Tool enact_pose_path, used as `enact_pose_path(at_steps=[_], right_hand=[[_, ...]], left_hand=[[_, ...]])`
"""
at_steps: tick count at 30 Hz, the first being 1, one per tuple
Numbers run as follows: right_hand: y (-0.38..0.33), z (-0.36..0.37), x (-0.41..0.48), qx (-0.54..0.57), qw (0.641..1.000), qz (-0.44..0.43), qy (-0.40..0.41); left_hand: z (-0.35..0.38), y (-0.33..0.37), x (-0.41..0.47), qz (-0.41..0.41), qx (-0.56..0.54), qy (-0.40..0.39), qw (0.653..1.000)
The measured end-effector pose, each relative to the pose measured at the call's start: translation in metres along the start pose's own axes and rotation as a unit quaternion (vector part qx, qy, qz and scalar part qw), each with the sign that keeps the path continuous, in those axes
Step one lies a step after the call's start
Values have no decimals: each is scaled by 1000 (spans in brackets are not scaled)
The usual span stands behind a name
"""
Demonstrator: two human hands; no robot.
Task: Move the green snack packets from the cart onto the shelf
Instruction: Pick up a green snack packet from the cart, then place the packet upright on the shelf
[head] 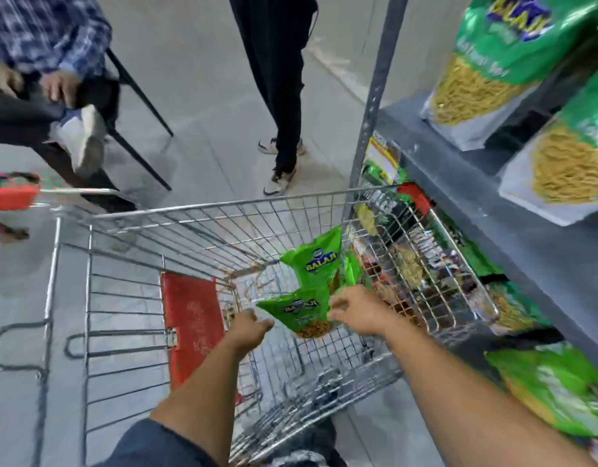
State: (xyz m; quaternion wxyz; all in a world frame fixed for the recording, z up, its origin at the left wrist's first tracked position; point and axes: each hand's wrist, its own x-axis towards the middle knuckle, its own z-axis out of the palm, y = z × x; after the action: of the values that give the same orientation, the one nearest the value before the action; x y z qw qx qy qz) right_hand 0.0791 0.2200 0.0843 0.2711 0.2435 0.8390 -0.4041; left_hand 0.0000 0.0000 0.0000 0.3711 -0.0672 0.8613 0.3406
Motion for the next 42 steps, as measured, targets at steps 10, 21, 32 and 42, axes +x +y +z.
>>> enact_pose_path(at_steps=[10, 21, 32, 42], right_hand=[[-7, 34, 47, -248, 948, 68, 188], [-5, 44, 67, -248, 945, 68, 201], [-15, -1, 4, 76, 979, -7, 188], [2, -80, -111, 353, 872, -176, 291]], left_hand=[[26, -3, 21, 6, -242, 31, 970], [46, 16, 24, 53, -224, 9, 973], [-18, 64, -33, 181, -177, 85, 964], [-50, 183, -134, 341, -248, 5, 907]])
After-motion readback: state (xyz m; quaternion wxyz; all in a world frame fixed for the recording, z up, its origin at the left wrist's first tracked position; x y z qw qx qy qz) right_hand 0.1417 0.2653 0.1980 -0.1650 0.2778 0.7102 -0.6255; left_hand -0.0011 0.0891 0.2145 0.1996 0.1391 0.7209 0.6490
